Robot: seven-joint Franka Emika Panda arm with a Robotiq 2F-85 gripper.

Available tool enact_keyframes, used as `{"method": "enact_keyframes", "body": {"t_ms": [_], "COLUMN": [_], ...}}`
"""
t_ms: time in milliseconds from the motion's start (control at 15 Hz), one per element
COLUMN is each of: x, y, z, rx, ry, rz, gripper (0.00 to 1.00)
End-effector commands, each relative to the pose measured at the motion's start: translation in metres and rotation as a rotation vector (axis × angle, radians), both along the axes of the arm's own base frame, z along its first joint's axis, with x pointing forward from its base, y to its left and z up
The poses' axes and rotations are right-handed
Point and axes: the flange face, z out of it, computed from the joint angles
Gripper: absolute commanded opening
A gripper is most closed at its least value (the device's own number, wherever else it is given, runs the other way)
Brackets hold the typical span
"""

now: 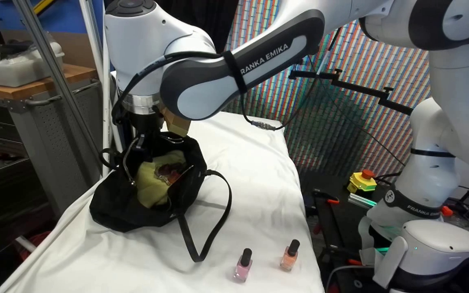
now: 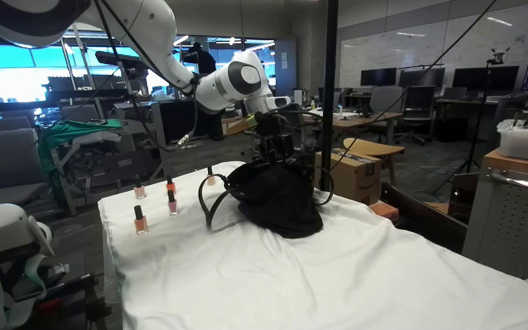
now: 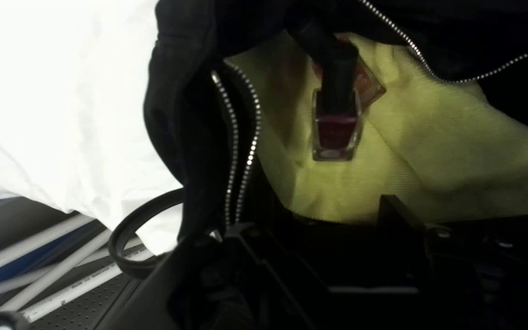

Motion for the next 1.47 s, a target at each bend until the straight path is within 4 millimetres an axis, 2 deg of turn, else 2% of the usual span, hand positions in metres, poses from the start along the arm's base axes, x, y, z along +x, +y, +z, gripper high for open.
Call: {"method": "enact_keyframes", "body": {"t_ms": [0, 133, 400, 533, 867, 1200, 1400], "x": [0.007, -0.001, -0.036, -0.06, -0.134, -0.213, -0.258], "y": [0.003, 0.006, 0.019, 0.026, 0.04, 0.054, 0.061], "z": [0.014, 0.021, 0.042, 0.052, 0.066, 0.055, 0.033], "rx": [0.012, 0.019, 0.069, 0.089, 0.147, 0.212, 0.26], "ry": [0.007, 0.014, 0.045, 0.054, 0.082, 0.106, 0.118], "rz": [-0.01, -0.014, 0.008, 0.013, -0.006, -0.022, -0.043], "gripper": [0.98, 1.0, 1.0, 1.0, 1.0, 1.0, 1.0]}}
